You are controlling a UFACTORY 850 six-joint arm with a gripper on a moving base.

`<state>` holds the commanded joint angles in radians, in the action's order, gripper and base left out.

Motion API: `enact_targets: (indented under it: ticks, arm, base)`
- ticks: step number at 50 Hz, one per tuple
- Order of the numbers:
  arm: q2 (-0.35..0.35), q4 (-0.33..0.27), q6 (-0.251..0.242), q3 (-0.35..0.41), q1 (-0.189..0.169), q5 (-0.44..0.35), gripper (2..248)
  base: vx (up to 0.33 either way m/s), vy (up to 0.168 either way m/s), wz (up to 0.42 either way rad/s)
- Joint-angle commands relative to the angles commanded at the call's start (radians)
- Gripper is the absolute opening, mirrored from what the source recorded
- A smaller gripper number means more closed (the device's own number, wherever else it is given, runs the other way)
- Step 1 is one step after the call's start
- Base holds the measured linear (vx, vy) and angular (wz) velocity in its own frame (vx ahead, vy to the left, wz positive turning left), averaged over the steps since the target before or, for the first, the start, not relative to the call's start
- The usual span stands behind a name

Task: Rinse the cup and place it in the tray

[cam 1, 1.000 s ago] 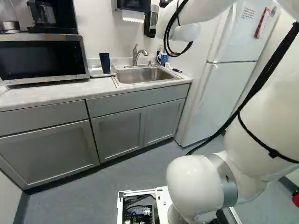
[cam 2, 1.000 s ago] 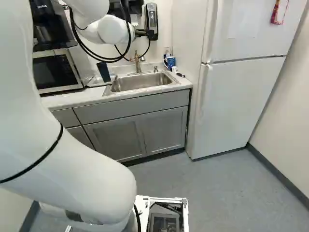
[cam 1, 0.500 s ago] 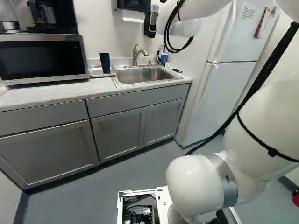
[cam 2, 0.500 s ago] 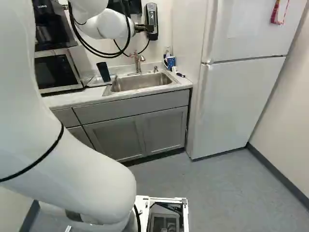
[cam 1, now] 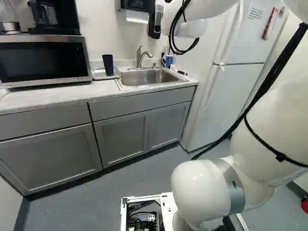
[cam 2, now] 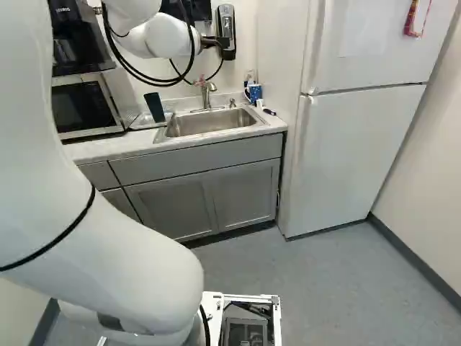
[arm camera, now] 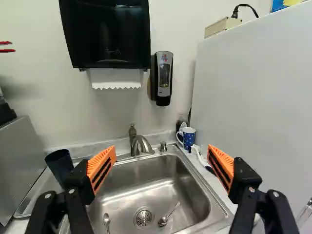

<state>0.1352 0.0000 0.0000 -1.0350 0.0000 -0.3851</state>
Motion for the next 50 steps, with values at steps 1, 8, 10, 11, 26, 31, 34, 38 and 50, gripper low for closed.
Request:
enact_targets:
  ticks: [1, 8, 10, 11, 26, 31, 34, 38, 50]
  arm:
    - [0.0, 0.0, 0.0, 0.0, 0.0, 0.0, 247]
    - [0.0, 0.0, 0.0, 0.0, 0.0, 0.0, 247]
    - [0.0, 0.0, 0.0, 0.0, 0.0, 0.0, 247]
    - [0.0, 0.0, 0.0, 0.0, 0.0, 0.0, 247]
    - [0.0, 0.0, 0.0, 0.0, 0.0, 0.0, 247]
    - [0.0, 0.0, 0.0, 0.0, 0.0, 0.0, 247]
    - [0.0, 0.0, 0.0, 0.0, 0.0, 0.0, 247]
    - [0.0, 0.0, 0.0, 0.0, 0.0, 0.0, 247]
    - [0.0, 0.0, 0.0, 0.0, 0.0, 0.0, 247]
  base:
    - [0.0, 0.0, 0.0]
    - [0.0, 0.0, 0.0]
    - [0.0, 0.0, 0.0]
    - [0.003, 0.036, 0.045]
    - [-0.021, 0.029, 0.012]
    - [0.052, 0.004, 0.002]
    - [0.052, -0.005, -0.005]
    - [0.096, -0.003, 0.016]
    - [0.089, -0.041, 0.008]
